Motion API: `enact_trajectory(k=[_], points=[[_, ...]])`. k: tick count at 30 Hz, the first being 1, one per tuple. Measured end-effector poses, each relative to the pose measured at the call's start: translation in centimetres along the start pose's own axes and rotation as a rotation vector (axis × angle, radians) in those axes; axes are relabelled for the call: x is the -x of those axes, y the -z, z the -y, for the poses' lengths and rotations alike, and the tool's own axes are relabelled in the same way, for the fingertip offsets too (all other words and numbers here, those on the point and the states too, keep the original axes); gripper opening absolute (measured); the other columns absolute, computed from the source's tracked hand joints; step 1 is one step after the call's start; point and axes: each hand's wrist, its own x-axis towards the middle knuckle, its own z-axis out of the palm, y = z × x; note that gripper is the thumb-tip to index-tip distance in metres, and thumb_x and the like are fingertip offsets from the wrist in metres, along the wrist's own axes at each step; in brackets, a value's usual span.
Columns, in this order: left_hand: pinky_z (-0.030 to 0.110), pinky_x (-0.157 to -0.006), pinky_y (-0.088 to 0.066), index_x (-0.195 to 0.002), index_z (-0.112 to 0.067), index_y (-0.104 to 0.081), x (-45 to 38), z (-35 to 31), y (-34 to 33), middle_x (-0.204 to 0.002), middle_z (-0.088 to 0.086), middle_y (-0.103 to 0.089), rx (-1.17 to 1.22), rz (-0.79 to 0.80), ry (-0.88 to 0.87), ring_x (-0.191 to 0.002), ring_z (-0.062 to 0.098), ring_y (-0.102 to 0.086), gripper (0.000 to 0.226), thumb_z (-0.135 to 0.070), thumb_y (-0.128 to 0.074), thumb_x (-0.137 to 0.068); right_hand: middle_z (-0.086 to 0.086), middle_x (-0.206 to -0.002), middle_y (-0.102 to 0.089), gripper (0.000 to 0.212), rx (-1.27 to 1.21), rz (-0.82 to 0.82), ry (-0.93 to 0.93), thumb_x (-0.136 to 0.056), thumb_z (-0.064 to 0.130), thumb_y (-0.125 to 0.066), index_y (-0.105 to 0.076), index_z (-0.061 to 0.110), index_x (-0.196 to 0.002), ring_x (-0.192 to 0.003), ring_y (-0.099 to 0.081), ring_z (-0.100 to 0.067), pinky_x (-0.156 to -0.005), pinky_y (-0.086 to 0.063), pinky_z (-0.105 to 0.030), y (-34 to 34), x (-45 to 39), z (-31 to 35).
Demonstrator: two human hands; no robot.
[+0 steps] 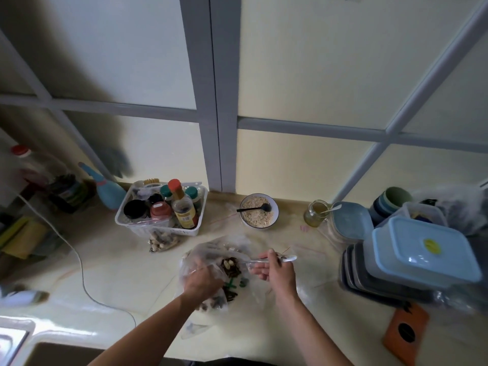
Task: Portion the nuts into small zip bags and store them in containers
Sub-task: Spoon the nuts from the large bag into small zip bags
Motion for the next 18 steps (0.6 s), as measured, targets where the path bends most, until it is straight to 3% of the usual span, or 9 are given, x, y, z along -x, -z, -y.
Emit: enact_trajectory(k=[3,5,7,9,12,14,18], points=[[0.024,-0.073,-0.039,-0.100,-0.030,-0.064,-0.4,-0.1,-0.4,-0.089,-0.010,-0.059,0.028,-0.004,-0.020,-0.083,0.008,-0.057,0.015,-0.034,-0.058,-0.087,-0.017,-0.075,-0.075,0.038,0.071,0.051,0.039,-0.107,0.026,-0.045,-0.071,0.003,-0.092,-0.068,-0.075,-0.031,-0.052,-0.051,-0.025,1.0,0.7,1.3],[0.036,-0.086,-0.040,-0.093,-0.033,-0.064,-0.7,-0.2,-0.7,-0.108,-0.009,-0.058,0.044,-0.057,-0.020,-0.102,0.016,-0.056,0.015,-0.038,-0.064,-0.079,-0.018,-0.074,-0.074,0.037,0.108,0.082,0.079,-0.107,0.026,-0.047,-0.072,0.004,-0.090,-0.064,-0.074,-0.029,-0.050,-0.051,-0.023,1.1,1.2,1.7],[0.035,-0.087,-0.038,-0.078,-0.033,-0.056,-0.6,-0.5,-0.7,-0.106,-0.004,-0.059,0.042,-0.081,-0.018,-0.105,0.019,-0.056,0.011,-0.039,-0.066,-0.077,-0.017,-0.073,-0.074,0.034,0.146,0.131,0.115,-0.106,0.027,-0.049,-0.072,0.007,-0.090,-0.065,-0.075,-0.029,-0.051,-0.050,-0.022,1.0,1.6,1.6],[0.034,-0.084,-0.036,-0.069,-0.032,-0.046,-0.2,-0.9,-0.8,-0.106,0.001,-0.059,0.087,-0.128,-0.053,-0.104,0.022,-0.056,0.023,-0.037,-0.067,-0.075,-0.013,-0.073,-0.073,0.030,0.187,0.208,0.150,-0.105,0.028,-0.052,-0.073,0.011,-0.093,-0.067,-0.075,-0.028,-0.054,-0.050,-0.022,0.7,1.9,1.4],[0.036,-0.087,-0.039,-0.084,-0.028,-0.050,0.1,-0.9,-1.2,-0.117,0.005,-0.057,0.155,-0.205,-0.100,-0.109,0.025,-0.054,0.023,-0.033,-0.070,-0.074,-0.009,-0.079,-0.074,0.022,0.269,0.338,0.226,-0.102,0.025,-0.057,-0.078,0.019,-0.098,-0.069,-0.074,-0.022,-0.059,-0.051,-0.023,0.4,2.5,1.2],[0.034,-0.084,-0.039,-0.092,-0.022,-0.058,0.2,-0.7,-1.3,-0.114,0.005,-0.060,0.181,-0.246,-0.110,-0.108,0.026,-0.057,0.022,-0.032,-0.070,-0.075,-0.005,-0.085,-0.076,0.019,0.334,0.436,0.307,-0.100,0.022,-0.061,-0.079,0.027,-0.100,-0.073,-0.074,-0.018,-0.066,-0.054,-0.023,0.8,3.0,1.4],[0.035,-0.084,-0.047,-0.117,-0.019,-0.061,-0.4,0.5,-2.2,-0.113,0.005,-0.066,0.225,-0.301,-0.118,-0.103,0.028,-0.061,0.054,-0.042,-0.065,-0.069,0.006,-0.091,-0.075,0.022,0.523,0.597,0.432,-0.096,0.023,-0.065,-0.078,0.036,-0.110,-0.084,-0.073,-0.009,-0.082,-0.058,-0.025,1.8,3.2,1.2]])
